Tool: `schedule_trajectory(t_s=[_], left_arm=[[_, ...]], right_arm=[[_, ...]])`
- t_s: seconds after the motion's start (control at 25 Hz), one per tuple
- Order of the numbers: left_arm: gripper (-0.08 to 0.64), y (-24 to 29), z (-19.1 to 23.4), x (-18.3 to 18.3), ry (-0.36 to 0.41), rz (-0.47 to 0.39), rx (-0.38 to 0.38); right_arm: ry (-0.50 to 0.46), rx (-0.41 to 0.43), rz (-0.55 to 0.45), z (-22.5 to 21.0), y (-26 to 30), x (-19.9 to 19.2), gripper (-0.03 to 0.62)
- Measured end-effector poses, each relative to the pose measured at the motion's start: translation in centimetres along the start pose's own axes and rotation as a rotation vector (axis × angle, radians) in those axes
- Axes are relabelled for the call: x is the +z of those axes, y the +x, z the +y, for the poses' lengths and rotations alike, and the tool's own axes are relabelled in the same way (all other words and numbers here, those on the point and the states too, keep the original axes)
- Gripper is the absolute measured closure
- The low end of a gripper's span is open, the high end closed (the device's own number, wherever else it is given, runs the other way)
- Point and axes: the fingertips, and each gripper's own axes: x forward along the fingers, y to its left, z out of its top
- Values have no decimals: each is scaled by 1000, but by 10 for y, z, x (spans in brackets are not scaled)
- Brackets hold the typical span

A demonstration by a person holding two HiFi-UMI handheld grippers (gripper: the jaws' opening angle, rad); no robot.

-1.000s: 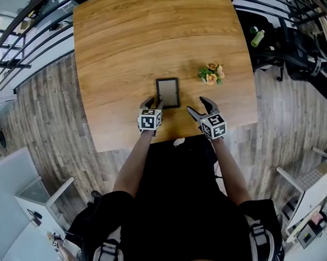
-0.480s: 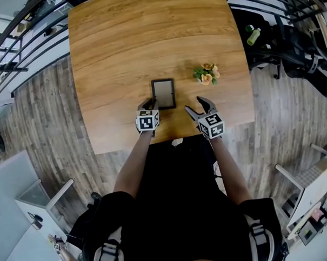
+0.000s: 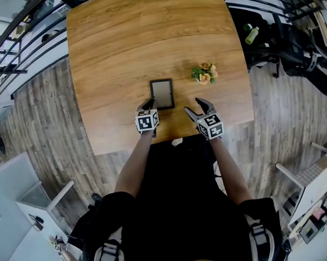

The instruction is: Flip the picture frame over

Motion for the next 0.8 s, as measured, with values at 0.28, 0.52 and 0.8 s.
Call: schedule_trajectory(t_s=[0.28,0.52,0.8], left_arm=[[500,-1,5,3,-80,-3,11],[502,-3,5,6,-154,-21,-14],[502,-10,6,7,-172,-44,-22]], right_arm=[[-2,4,1,4,1,1,305],[-5,18,4,12,5,1,305],[-3,54,8,26,13,0,304]])
